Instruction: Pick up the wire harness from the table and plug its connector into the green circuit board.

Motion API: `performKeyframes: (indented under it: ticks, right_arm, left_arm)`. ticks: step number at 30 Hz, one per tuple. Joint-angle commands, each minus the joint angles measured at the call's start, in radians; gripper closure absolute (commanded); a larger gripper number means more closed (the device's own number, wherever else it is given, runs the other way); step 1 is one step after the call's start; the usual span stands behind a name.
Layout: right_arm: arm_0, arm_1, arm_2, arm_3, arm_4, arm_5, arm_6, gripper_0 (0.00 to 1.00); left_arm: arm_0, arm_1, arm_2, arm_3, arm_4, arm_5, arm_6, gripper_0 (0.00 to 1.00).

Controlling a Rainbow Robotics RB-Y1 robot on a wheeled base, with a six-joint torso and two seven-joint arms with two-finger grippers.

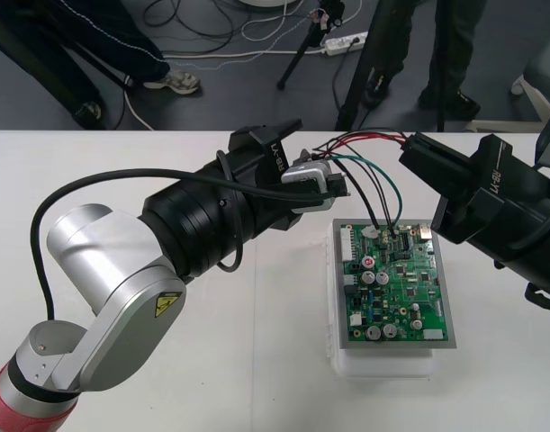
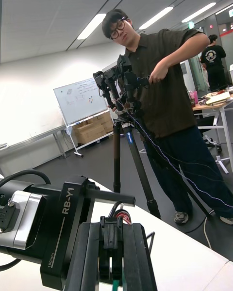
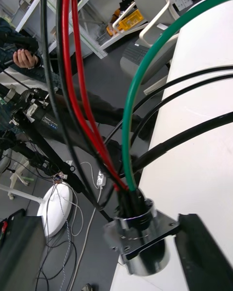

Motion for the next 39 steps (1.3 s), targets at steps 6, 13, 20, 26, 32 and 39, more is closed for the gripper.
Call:
performKeyframes:
  ticks: [6,13,20,26,32,39]
  right_arm:
    - [-0.023,0.016,0.013,-0.033,0.005,0.007,-0.052,1.0]
    - [-0.02,0.003,0.001,-0.033,0.005,-0.002,-0.052,1.0]
    - [0.008,-0.034,-0.068,-0.033,0.005,-0.077,-0.063,1.0]
    - [0.043,-0.086,-0.143,-0.033,-0.012,-0.174,-0.081,1.0]
    - [0.087,-0.166,-0.156,-0.033,-0.108,-0.212,-0.089,1.0]
    - [0.13,-0.266,-0.194,-0.033,-0.154,-0.301,-0.089,1.0]
  left_arm:
    - [0.011,-0.024,0.021,-0.017,0.001,0.069,-0.007,0.0]
    - [0.011,0.025,0.026,-0.019,0.021,0.069,0.015,0.0]
    - [0.015,0.137,0.058,-0.026,0.193,0.069,0.033,0.0]
    - [0.043,0.249,0.087,-0.063,0.345,0.069,0.052,0.0]
    - [0.097,0.361,0.142,-0.126,0.512,0.069,0.067,0.0]
    - [0.152,0.436,0.265,-0.149,0.882,-0.02,0.067,0.0]
